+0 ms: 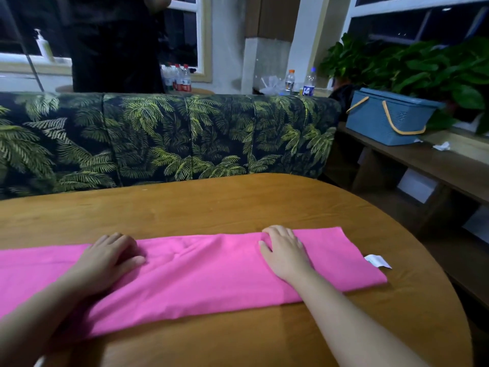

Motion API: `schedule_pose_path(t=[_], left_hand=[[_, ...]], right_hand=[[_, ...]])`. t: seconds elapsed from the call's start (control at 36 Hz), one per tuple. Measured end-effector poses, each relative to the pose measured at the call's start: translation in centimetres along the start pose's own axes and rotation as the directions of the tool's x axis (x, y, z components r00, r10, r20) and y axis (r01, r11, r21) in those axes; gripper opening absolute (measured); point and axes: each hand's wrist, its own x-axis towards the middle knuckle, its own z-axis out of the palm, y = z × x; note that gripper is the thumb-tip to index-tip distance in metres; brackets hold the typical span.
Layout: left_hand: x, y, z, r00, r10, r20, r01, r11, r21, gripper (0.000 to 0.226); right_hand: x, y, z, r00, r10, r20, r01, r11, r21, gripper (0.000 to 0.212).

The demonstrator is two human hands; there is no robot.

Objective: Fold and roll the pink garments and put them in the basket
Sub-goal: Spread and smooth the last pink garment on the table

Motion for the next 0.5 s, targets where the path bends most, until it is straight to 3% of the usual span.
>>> schedule_pose_path(t=[0.11, 0.22, 0.33, 0.5], left_hand=[[0.8, 1.5, -0.6, 0.997, -0.055, 0.049, 0.057, 0.998, -0.028, 0.040], [1.7, 3.3, -1.4, 0.983, 0.028, 0.182, -0.006, 0.993, -0.121, 0.038], [2.0, 4.1, -1.6, 0.963, 0.080, 0.258, -0.072, 0.997, -0.042, 0.039], [0.8, 1.5, -0.9, 0.995, 0.055, 0.089, -0.038, 0.983, -0.180, 0.070]], right_hand=[[0.1, 0.2, 0.2, 1.000, 0.017, -0.020, -0.017, 1.000, -0.008, 0.038], [0.5, 0.9, -0.3, 0.994, 0.036, -0.103, -0.041, 0.998, -0.047, 0.020], [1.3, 1.9, -0.8, 0.998, 0.061, -0.013, -0.063, 0.991, -0.120, 0.024], [1.8, 2.5, -0.8, 0.993, 0.119, 0.020, -0.117, 0.988, -0.103, 0.022]])
